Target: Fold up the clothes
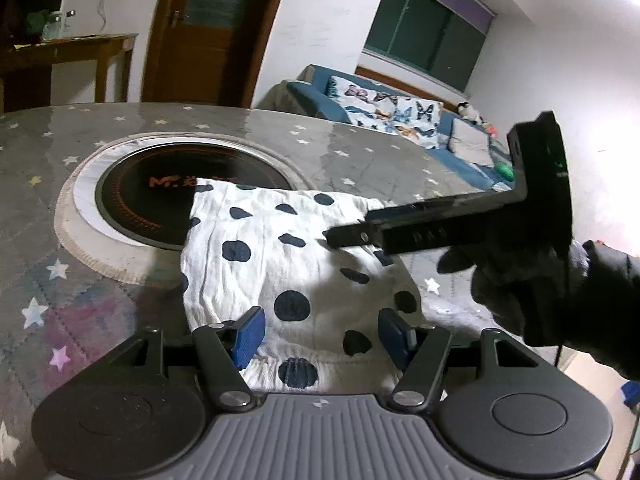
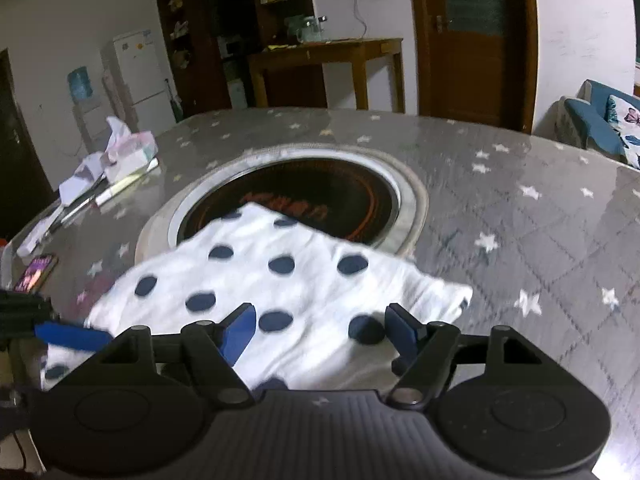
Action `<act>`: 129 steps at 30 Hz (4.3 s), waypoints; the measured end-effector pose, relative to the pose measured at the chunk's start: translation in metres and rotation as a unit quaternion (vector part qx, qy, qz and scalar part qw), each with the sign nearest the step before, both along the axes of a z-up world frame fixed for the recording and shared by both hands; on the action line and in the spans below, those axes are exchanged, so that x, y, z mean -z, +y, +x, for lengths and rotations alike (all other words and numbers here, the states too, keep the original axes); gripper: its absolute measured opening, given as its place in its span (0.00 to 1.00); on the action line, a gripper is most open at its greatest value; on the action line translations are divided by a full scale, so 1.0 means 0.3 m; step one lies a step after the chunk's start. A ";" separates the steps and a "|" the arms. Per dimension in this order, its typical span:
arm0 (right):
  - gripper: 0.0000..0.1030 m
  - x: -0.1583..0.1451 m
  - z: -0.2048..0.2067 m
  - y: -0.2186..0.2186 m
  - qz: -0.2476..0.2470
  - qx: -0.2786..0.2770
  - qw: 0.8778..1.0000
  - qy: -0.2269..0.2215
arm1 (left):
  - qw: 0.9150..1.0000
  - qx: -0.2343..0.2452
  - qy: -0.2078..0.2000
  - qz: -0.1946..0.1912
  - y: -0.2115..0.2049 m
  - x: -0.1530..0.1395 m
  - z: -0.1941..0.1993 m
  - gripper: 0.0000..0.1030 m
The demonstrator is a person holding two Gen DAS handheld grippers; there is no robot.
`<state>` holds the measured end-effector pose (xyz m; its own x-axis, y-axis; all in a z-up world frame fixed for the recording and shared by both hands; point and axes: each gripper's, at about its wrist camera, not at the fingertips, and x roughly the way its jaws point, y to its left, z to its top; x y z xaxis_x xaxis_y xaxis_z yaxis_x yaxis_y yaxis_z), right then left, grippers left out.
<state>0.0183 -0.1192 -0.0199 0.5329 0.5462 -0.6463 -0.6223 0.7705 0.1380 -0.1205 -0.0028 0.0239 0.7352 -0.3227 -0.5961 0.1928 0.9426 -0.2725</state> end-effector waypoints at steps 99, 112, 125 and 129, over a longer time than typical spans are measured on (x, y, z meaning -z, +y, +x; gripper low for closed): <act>0.60 -0.051 -0.430 0.088 -0.132 -0.186 0.963 -0.144 | 0.997 -0.034 0.039 0.050 0.034 -0.016 0.193 0.58; 0.57 0.068 -0.541 0.236 -0.239 -0.278 0.893 -0.262 | 0.993 -0.091 0.072 -0.007 0.100 -0.051 0.171 0.66; 0.20 -0.008 -0.513 0.204 -0.147 -0.230 0.934 -0.232 | 0.948 -0.186 0.159 -0.202 0.190 -0.011 0.105 0.78; 0.19 -0.043 -0.495 0.175 -0.120 -0.208 0.945 -0.220 | 0.923 -0.201 0.193 -0.265 0.194 0.024 0.100 0.80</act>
<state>-0.1302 -0.0667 -0.0069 0.5501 0.6342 -0.5433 -0.8351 0.4225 -0.3524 -0.0904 0.0553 0.0168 0.6250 -0.3910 -0.6757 -0.3517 0.6317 -0.6908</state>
